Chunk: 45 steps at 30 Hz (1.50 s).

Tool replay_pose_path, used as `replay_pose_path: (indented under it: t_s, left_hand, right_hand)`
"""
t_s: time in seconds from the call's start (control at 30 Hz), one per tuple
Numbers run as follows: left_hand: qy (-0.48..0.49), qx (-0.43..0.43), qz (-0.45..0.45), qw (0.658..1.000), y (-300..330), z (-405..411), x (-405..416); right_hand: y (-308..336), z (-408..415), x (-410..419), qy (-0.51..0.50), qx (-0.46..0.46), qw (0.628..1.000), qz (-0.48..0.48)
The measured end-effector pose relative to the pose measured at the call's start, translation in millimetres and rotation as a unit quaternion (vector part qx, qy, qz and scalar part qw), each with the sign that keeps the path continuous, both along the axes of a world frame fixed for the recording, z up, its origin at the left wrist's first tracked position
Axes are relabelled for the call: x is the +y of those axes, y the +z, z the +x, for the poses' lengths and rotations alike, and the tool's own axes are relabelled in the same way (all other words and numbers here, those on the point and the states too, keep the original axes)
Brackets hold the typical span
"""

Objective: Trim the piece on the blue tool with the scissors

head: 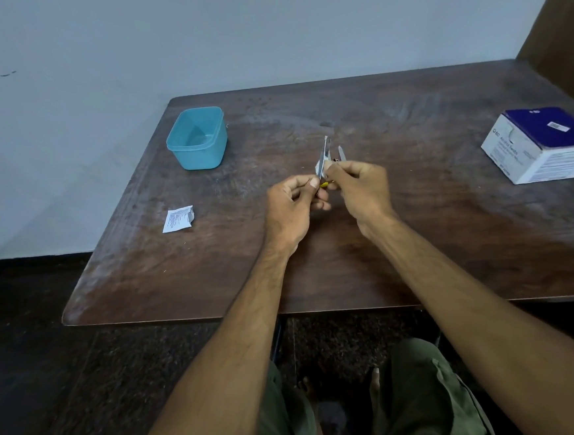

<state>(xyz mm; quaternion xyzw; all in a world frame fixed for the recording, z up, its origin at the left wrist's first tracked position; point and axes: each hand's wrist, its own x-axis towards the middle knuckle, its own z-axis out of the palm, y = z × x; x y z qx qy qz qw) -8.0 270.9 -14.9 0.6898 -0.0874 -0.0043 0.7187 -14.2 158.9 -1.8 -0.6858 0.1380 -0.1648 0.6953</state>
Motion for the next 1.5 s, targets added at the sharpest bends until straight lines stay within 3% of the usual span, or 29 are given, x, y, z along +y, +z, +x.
replay_pose_path:
  t_s: [0.2,0.43,0.63,0.87,1.1,1.4,1.5]
  left_hand:
    - [-0.007,0.003,0.007,1.000,0,0,0]
    - [-0.005,0.004,0.015,1.000,-1,1,0]
    - [-0.013,0.004,0.022,1.000,0,0,0]
    - [0.001,-0.020,0.007,1.000,-4,0,-4]
    - [0.114,-0.045,0.016,0.992,5,1,-1]
    - [0.015,-0.062,0.096,0.993,55,8,-8]
    - [0.014,-0.038,0.065,0.997,55,8,-5]
  right_hand:
    - [17,14,-6,-0.024,-0.003,0.999,0.044]
    - [-1,-3,1,-0.007,0.001,1.000,0.000]
    - [17,13,-6,-0.031,-0.014,0.999,0.033]
    - [7,6,-3,-0.053,-0.010,0.998,-0.013]
    - [21,-1,-18,-0.017,-0.034,0.990,-0.138]
    - [24,-12,-21,0.044,-0.048,0.984,-0.169]
    - [22,-17,-24,0.058,-0.044,0.986,-0.147]
